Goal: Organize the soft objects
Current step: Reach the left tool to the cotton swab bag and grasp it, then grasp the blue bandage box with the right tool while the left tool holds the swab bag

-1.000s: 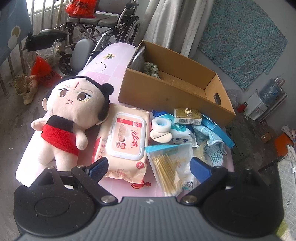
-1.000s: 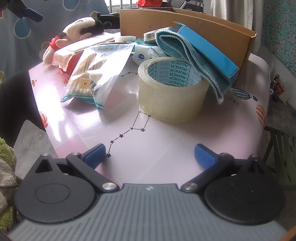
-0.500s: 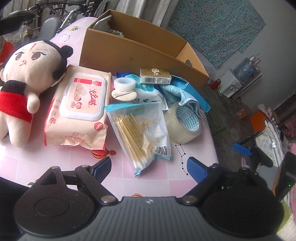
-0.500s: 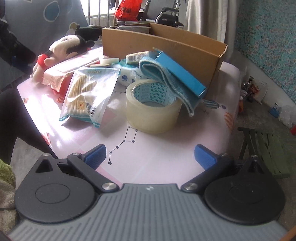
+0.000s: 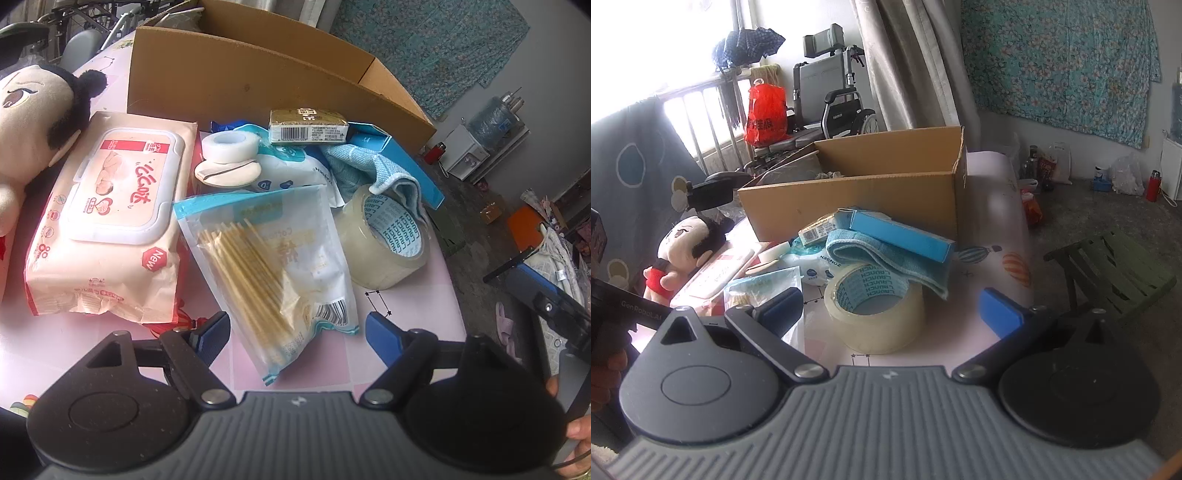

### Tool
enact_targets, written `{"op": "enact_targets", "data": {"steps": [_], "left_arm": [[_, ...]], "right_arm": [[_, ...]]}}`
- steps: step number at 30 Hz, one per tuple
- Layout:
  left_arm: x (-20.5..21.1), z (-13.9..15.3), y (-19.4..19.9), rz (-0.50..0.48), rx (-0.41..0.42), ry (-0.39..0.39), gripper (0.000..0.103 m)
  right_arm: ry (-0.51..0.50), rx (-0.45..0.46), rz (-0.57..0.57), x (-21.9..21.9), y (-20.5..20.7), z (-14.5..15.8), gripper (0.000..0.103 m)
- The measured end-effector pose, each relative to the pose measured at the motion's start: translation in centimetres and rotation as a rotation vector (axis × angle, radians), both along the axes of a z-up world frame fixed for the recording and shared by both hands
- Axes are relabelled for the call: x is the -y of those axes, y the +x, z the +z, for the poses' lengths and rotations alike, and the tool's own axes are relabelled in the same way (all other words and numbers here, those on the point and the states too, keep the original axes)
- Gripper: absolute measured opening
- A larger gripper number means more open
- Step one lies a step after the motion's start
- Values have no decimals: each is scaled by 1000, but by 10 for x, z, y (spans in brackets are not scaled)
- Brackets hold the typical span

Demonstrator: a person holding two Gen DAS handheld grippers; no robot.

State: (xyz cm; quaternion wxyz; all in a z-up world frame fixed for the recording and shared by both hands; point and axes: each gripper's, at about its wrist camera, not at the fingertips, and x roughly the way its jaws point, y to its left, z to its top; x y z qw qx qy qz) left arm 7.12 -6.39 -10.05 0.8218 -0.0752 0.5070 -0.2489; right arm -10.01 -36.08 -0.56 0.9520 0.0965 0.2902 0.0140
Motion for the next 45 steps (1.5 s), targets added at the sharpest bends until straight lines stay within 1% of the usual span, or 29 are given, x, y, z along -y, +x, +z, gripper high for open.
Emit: {"op": "enact_targets", "data": {"steps": [3, 6, 12, 13, 14, 16, 17, 18, 20, 23, 25, 28, 29, 30, 31, 33, 35, 38, 42, 45], "left_arm": [[3, -9, 5, 14, -4, 14, 81], [6, -17, 10, 28, -16, 18, 81], [3, -28, 20, 71, -36, -28, 80], [3, -30, 21, 80, -35, -32, 76], [3, -30, 22, 82, -35, -33, 68], [3, -31, 23, 91, -30, -36, 64], [2, -29, 23, 93, -25, -40, 56], [2, -29, 23, 94, -26, -40, 53], [1, -26, 24, 95, -24, -38, 42], [4, -18, 24, 90, -6, 11, 34], [5, -11, 24, 85, -5, 26, 32], [6, 0, 23, 76, -4, 44, 31], [6, 5, 22, 76, -1, 58, 31], [6, 8, 22, 73, 3, 64, 31], [6, 11, 22, 69, 10, 67, 31], [5, 15, 23, 66, 16, 64, 31], [5, 17, 23, 60, 21, 62, 31], [5, 16, 25, 61, 26, 67, 31], [4, 12, 28, 65, 9, 61, 31], [3, 12, 29, 65, 5, 61, 31]], "right_arm": [[51, -11, 0, 1, 5, -7, 102], [71, -31, 0, 2, 10, -12, 102], [76, -36, -4, 5, 16, -15, 102], [76, -34, -5, 6, 16, -14, 102], [75, -33, -7, 7, 18, -14, 102], [67, -29, -10, 8, 22, -12, 102], [64, -25, -9, 8, 24, -11, 102], [57, -19, -5, 8, 26, -9, 102], [36, -5, 3, 7, 32, -4, 101], [-18, 21, 24, 2, 45, 4, 100], [-56, 37, 30, -1, 55, 9, 96], [-109, 45, 40, -5, 77, 17, 83], [-130, 37, 46, -7, 87, 18, 76], [-147, 29, 54, -8, 94, 18, 71], [-171, 16, 62, -9, 103, 18, 69], [-226, -25, 91, -12, 123, 13, 56], [-292, -75, 129, -16, 140, 5, 54], [-370, -143, 193, -22, 163, -10, 54], [-453, -201, 268, -32, 181, -23, 54], [-510, -226, 316, -40, 184, -35, 54]]}}
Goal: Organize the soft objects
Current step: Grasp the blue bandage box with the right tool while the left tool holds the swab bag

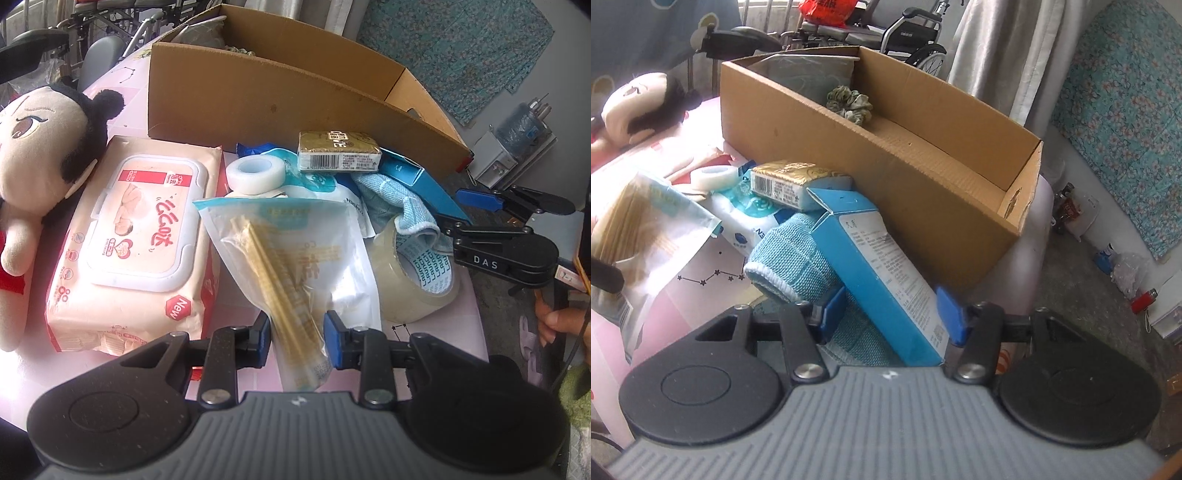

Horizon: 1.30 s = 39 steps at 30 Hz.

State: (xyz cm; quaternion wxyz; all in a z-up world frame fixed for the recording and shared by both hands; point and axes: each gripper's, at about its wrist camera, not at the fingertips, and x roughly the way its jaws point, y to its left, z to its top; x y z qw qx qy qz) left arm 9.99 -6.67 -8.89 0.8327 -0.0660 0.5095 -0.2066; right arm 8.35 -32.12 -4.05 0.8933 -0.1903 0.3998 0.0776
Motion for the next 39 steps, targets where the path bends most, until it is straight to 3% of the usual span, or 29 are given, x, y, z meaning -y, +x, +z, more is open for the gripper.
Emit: {"op": "enact_targets", "data": {"steps": [7, 11, 18, 24, 35, 39], "left_arm": [[0, 0, 1, 3, 10, -6, 31], [1, 3, 0, -9, 21, -9, 31], [2, 12, -4, -11, 48, 0, 31], [2, 27, -11, -10, 97, 0, 30], [1, 73, -32, -22, 225, 5, 29], [1, 78, -36, -24, 238, 10, 29]], "right_arm": [[-87, 16, 67, -14, 8, -14, 53], [-60, 16, 53, -14, 8, -12, 37], [-94, 53, 30, -11, 4, -4, 33], [-30, 85, -5, -2, 2, 4, 30], [63, 210, -54, 9, -42, 60, 18], [100, 202, -66, 15, -49, 69, 18]]}}
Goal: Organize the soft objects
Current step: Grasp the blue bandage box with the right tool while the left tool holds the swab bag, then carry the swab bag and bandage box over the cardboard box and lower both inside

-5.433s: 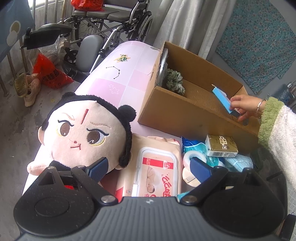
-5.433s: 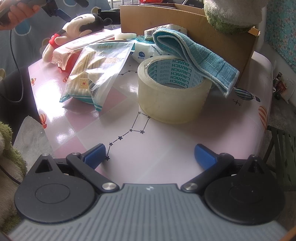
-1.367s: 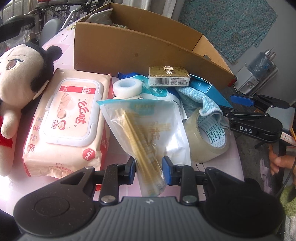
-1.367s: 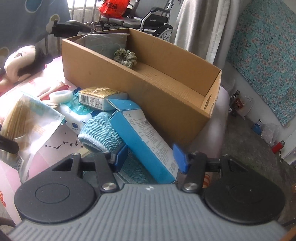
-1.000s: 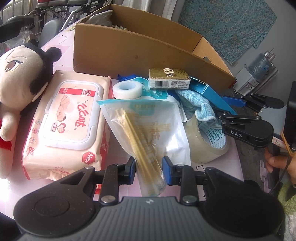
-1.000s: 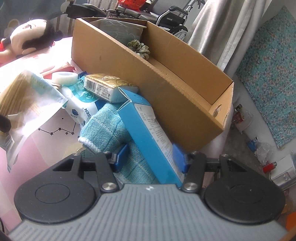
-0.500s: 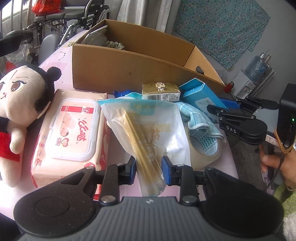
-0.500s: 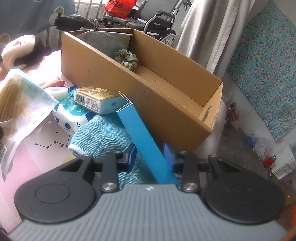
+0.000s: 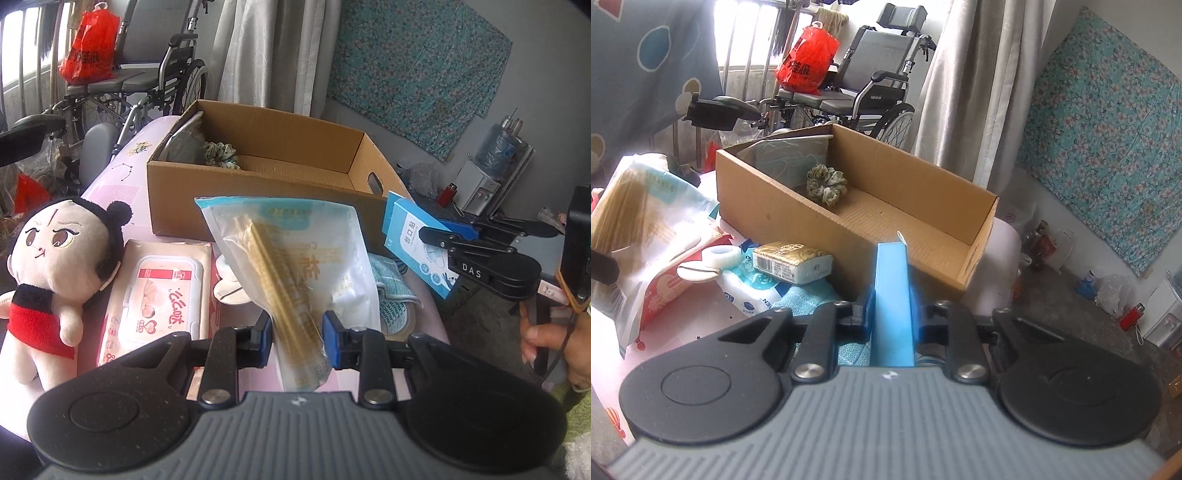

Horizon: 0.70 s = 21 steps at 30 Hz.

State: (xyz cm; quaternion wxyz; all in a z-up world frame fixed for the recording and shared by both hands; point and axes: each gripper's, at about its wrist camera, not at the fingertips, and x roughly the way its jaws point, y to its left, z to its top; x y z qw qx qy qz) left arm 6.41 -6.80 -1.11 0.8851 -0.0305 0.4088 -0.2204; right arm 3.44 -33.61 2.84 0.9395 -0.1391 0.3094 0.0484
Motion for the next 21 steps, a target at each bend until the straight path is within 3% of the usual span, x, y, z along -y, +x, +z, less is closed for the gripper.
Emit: {"op": "enact_targets", "data": {"steps": [14, 21], "left_arm": [[-2, -5, -5, 8, -27, 12, 29], [-2, 6, -5, 11, 9, 28, 29]], "right_arm": [[191, -195, -85, 31, 21, -53, 19], [276, -139, -133, 43, 9, -42, 18]]}}
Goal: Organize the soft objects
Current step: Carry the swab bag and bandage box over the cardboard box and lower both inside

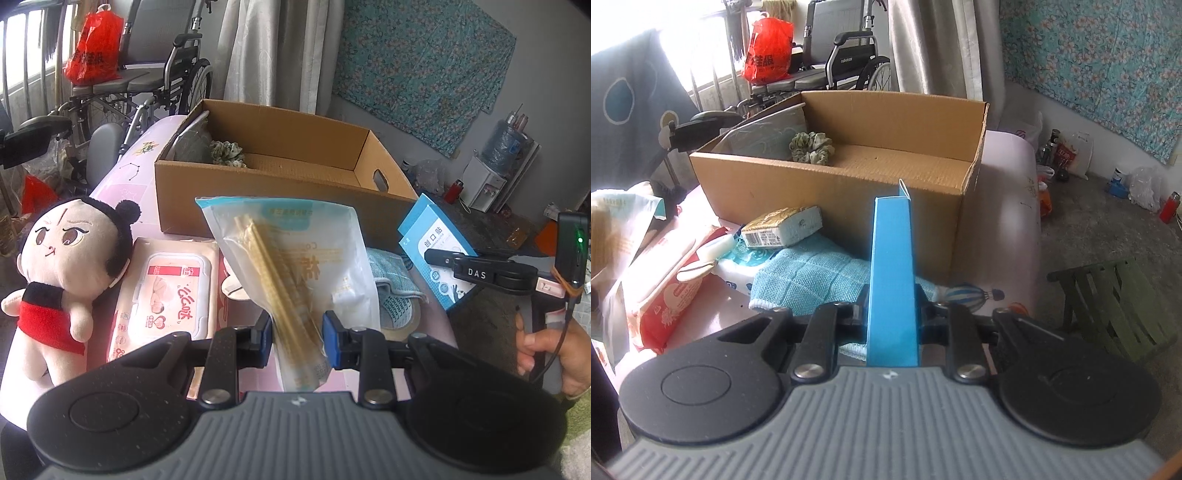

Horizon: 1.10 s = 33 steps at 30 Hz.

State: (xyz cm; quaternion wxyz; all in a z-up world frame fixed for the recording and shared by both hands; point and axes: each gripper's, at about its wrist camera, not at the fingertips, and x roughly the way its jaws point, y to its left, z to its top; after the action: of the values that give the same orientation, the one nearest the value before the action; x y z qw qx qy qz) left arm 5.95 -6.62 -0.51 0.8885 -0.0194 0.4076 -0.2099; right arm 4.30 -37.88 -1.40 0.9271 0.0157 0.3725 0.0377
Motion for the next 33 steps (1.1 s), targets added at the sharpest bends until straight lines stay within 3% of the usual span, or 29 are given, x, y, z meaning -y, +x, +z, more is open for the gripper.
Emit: {"op": "enact_targets", "data": {"steps": [9, 17, 21, 25, 29, 33], "left_arm": [[-5, 43, 19, 8, 66, -8, 29], [-11, 88, 77, -12, 108, -46, 30], [2, 98, 118, -27, 104, 2, 30], [20, 90, 174, -26, 49, 71, 30], [38, 70, 236, -29, -12, 124, 30], [59, 39, 292, -52, -72, 164, 30]], "right_arm": [[40, 128, 16, 3, -28, 64, 18], [155, 225, 104, -6, 1, 124, 18], [214, 233, 141, -13, 43, 147, 19], [241, 188, 144, -16, 101, 152, 18], [310, 83, 112, -12, 175, 136, 18], [371, -28, 59, -10, 242, 101, 18]]}}
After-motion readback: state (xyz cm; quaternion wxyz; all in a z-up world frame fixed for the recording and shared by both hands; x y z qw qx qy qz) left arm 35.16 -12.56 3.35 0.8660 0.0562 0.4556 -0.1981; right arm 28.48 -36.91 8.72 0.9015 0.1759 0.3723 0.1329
